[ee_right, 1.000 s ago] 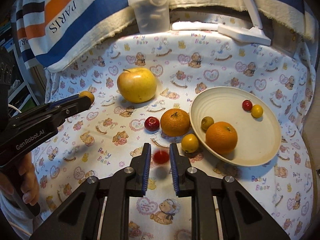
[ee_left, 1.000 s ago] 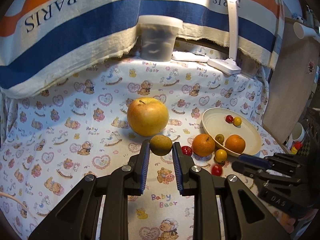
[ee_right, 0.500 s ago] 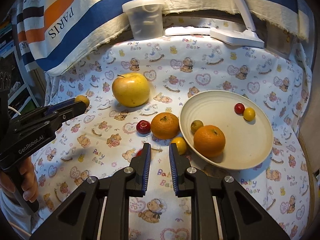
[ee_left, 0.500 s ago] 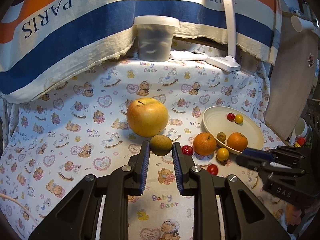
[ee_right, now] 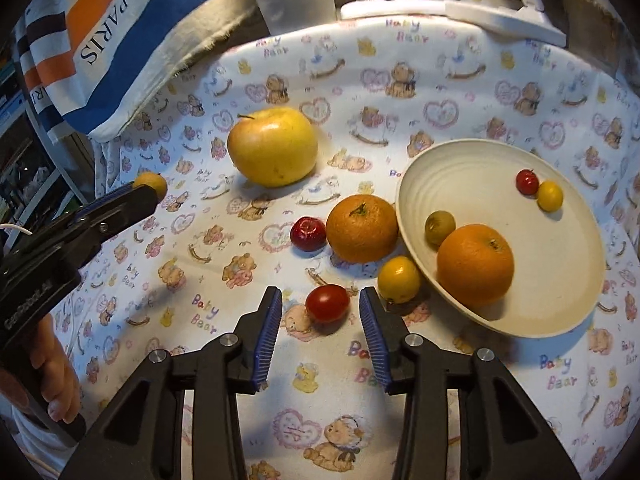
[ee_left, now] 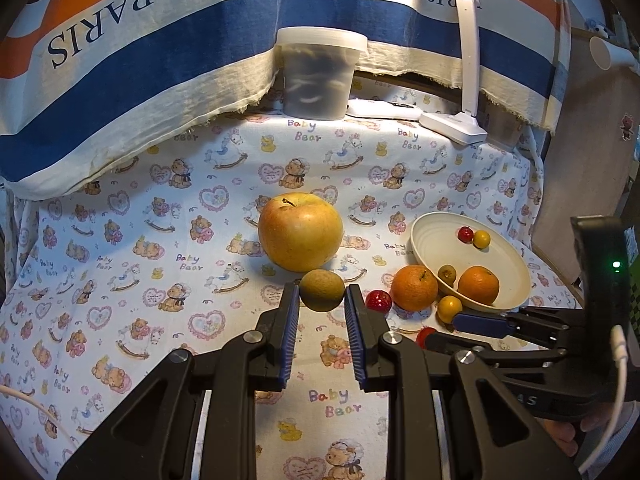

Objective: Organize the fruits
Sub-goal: 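Grasp the red cherry tomato with the right tool while the left tool holds the brown fruit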

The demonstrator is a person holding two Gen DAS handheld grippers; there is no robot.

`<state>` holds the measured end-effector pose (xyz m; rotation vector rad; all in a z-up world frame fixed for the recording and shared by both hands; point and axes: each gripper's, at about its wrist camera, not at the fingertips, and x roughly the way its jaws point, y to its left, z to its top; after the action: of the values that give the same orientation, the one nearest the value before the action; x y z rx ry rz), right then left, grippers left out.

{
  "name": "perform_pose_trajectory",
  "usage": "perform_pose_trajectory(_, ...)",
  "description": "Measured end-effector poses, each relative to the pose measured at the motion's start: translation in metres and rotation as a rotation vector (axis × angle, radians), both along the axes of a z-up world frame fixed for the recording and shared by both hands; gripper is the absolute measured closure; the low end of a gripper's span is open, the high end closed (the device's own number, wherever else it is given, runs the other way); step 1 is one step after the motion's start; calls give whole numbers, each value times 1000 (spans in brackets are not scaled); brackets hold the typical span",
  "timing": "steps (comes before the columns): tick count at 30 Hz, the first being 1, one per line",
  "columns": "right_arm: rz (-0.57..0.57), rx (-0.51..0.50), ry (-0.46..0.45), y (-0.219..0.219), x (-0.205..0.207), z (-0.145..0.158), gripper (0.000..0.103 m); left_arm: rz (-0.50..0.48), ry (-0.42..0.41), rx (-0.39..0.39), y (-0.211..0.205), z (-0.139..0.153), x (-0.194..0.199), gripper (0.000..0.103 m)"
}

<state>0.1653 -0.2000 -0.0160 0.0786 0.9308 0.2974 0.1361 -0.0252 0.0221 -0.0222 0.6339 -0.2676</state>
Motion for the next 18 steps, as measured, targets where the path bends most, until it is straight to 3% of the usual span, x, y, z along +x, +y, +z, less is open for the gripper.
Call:
perform_pose_trajectory(10,7,-16,48,10,11,-15,60,0,3,-1,0,0,0,81)
perform_pose_trajectory(16,6,-27,51,12,14,-19,68,0,0,-1,0,0,0,81)
perform_pose_trajectory(18,7,-26,55,12,15,-20,75,0,-1,-2,0,0,0,81)
